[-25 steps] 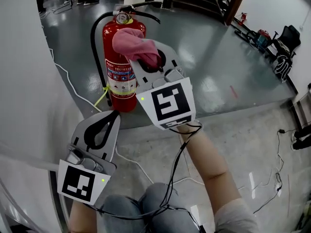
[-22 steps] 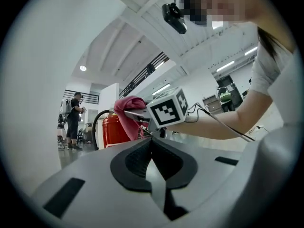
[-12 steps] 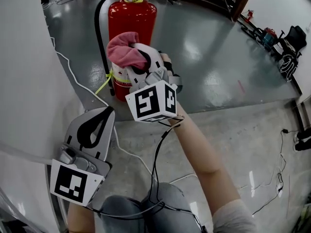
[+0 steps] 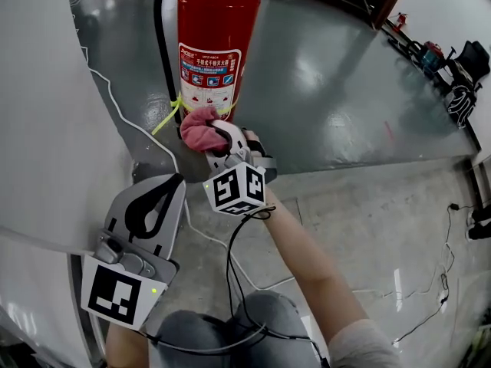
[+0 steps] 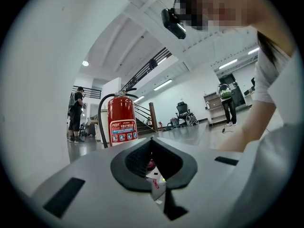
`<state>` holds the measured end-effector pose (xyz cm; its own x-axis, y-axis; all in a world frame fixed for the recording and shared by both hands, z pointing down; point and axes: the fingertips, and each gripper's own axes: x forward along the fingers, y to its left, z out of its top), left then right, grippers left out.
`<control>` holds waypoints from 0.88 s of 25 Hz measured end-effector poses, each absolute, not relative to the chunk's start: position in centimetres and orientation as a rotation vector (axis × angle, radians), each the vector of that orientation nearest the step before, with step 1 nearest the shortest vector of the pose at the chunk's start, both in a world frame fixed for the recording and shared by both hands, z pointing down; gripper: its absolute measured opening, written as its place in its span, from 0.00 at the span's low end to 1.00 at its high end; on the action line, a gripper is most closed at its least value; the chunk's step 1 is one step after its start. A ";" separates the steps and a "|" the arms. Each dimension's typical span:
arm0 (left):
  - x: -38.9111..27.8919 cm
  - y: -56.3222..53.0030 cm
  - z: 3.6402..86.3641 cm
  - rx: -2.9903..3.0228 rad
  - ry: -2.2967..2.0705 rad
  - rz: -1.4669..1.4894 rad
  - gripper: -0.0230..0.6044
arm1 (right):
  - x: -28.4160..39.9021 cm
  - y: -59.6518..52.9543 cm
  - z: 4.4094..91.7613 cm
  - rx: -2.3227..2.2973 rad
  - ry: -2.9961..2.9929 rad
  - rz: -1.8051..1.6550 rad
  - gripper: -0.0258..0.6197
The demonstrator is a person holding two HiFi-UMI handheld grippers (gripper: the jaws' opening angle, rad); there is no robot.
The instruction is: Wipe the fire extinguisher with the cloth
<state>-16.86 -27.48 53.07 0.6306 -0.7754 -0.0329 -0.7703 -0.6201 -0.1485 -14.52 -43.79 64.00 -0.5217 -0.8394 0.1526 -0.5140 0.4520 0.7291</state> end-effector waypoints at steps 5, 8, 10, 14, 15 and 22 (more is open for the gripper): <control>-16.9 -27.9 53.1 -2.698 1.283 -0.053 0.05 | -14.6 -43.9 57.9 1.208 -2.223 -0.984 0.13; -16.4 -28.2 52.8 -2.703 1.279 -0.044 0.05 | -14.4 -43.8 52.6 1.266 -2.231 -1.072 0.13; -16.3 -28.5 52.7 -2.710 1.278 -0.036 0.05 | -14.1 -43.8 49.2 1.304 -2.233 -1.131 0.13; -16.4 -28.8 52.4 -2.713 1.278 -0.029 0.05 | -13.2 -43.7 42.6 1.393 -2.218 -1.239 0.13; -16.4 -28.9 52.5 -2.713 1.279 -0.027 0.05 | -13.0 -43.6 41.3 1.411 -2.209 -1.267 0.13; -16.0 -28.6 53.5 -2.722 1.277 -0.040 0.05 | -13.0 -43.7 43.3 1.397 -2.213 -1.301 0.13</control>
<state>-15.98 -28.60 53.53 0.6405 -0.7673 -0.0330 -0.7636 -0.6317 -0.1333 -13.03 -43.69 43.27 -0.5246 -0.8121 -0.2555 -0.6183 0.1572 0.7700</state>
